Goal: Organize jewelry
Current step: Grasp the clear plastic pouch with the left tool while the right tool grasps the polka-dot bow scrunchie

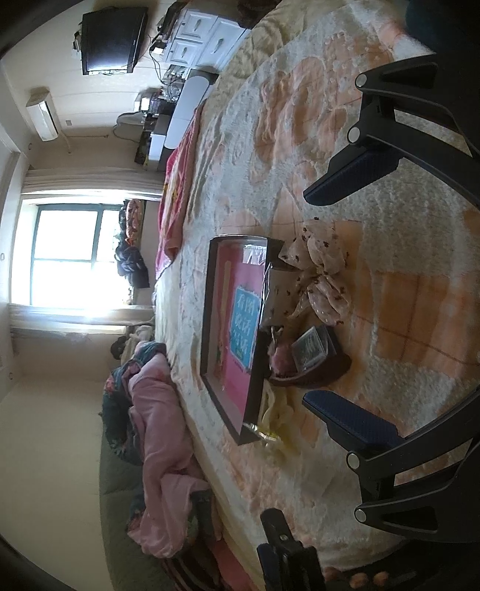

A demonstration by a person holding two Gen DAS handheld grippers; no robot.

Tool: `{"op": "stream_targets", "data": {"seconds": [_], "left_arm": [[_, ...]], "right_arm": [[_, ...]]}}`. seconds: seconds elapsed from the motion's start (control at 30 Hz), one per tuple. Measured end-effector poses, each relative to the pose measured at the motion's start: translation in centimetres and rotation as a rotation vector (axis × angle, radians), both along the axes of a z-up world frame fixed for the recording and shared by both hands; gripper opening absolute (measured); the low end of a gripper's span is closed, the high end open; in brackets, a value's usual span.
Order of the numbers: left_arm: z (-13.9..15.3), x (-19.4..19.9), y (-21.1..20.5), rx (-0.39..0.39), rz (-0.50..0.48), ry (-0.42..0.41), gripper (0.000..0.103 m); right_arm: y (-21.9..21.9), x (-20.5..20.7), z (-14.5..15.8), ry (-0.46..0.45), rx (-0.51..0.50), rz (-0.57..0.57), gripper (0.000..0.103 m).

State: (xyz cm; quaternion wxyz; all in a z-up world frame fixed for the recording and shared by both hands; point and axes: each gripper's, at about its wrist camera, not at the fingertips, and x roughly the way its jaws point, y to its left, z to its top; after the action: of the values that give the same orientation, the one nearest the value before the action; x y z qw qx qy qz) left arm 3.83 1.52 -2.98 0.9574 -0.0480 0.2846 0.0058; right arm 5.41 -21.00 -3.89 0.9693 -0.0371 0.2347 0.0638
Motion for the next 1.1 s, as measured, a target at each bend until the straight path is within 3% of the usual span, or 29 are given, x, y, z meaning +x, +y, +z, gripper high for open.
{"op": "stream_targets", "data": {"seconds": [0.4, 0.87, 0.97, 1.03, 1.1], "left_arm": [[-2.2, 2.7, -1.8, 0.015, -0.071, 0.093, 0.093], [-4.2, 4.9, -1.8, -0.082, -0.142, 0.175, 0.093], [-4.6, 5.1, -1.8, -0.089, -0.160, 0.200, 0.090], [-4.9, 5.2, -1.9, -0.086, -0.172, 0.222, 0.080], [-4.9, 5.3, -2.0, -0.081, -0.175, 0.227, 0.080]], "right_arm": [[-1.5, 2.9, -1.2, 0.060, 0.037, -0.044, 0.097], [-4.4, 5.8, -3.3, 0.179, 0.101, -0.101, 0.096], [-4.6, 6.5, -3.8, 0.222, 0.119, -0.083, 0.077], [-4.7, 6.7, -4.0, 0.242, 0.128, -0.067, 0.066], [-4.5, 6.6, -4.1, 0.242, 0.114, -0.057, 0.050]]}}
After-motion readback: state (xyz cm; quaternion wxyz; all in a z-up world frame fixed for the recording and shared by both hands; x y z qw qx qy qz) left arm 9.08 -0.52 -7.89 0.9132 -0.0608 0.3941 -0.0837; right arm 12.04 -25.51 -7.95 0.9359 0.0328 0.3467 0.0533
